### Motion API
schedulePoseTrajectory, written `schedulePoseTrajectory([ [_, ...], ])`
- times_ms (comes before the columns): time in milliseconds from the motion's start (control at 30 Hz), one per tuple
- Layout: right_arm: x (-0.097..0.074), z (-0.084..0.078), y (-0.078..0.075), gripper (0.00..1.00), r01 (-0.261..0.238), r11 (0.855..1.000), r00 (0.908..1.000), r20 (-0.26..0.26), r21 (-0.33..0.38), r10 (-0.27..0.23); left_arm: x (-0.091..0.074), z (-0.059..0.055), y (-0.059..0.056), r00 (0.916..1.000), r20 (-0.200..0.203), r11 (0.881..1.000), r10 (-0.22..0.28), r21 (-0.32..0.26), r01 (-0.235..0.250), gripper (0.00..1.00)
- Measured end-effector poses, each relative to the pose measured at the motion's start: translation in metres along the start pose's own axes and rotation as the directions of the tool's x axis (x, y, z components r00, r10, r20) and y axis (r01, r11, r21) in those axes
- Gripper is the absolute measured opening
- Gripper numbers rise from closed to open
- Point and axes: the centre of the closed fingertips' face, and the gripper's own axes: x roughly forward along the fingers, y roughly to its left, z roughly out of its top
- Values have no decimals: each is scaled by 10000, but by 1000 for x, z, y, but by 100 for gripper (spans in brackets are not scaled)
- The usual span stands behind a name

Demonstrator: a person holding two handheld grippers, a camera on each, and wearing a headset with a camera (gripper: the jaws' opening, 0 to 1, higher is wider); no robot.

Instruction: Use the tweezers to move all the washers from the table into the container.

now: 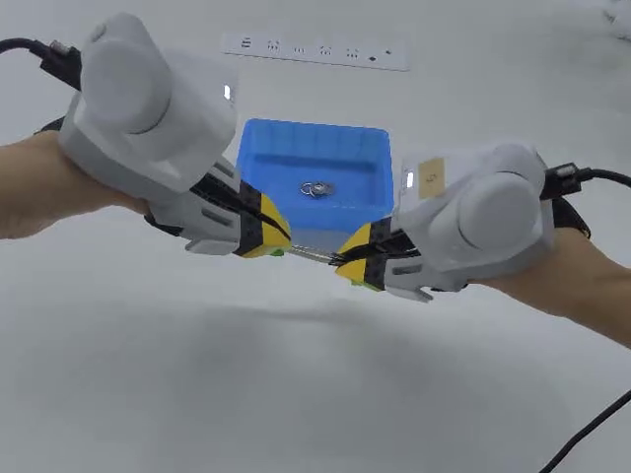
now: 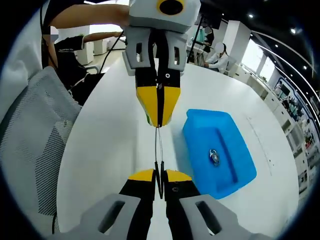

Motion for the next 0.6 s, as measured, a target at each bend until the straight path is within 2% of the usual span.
schedulePoseTrajectory([
  [67,6,-5,0,7,-81,10000,9999,-129,-55,80,6,-7,1,9998,-132,9999,-121,-24,121,5],
  [200,15,-15,-2,7,-219,9997,9994,-270,146,222,16,-18,5,9997,-135,9995,-191,-261,187,5],
  [367,22,-23,-3,7,-378,9992,9983,-447,155,384,26,-27,9,9993,-63,9978,-379,-538,375,5],
  [600,28,-28,-6,8,-437,9990,9973,-589,85,441,34,-36,11,9985,-256,9970,-489,-618,473,5],
])
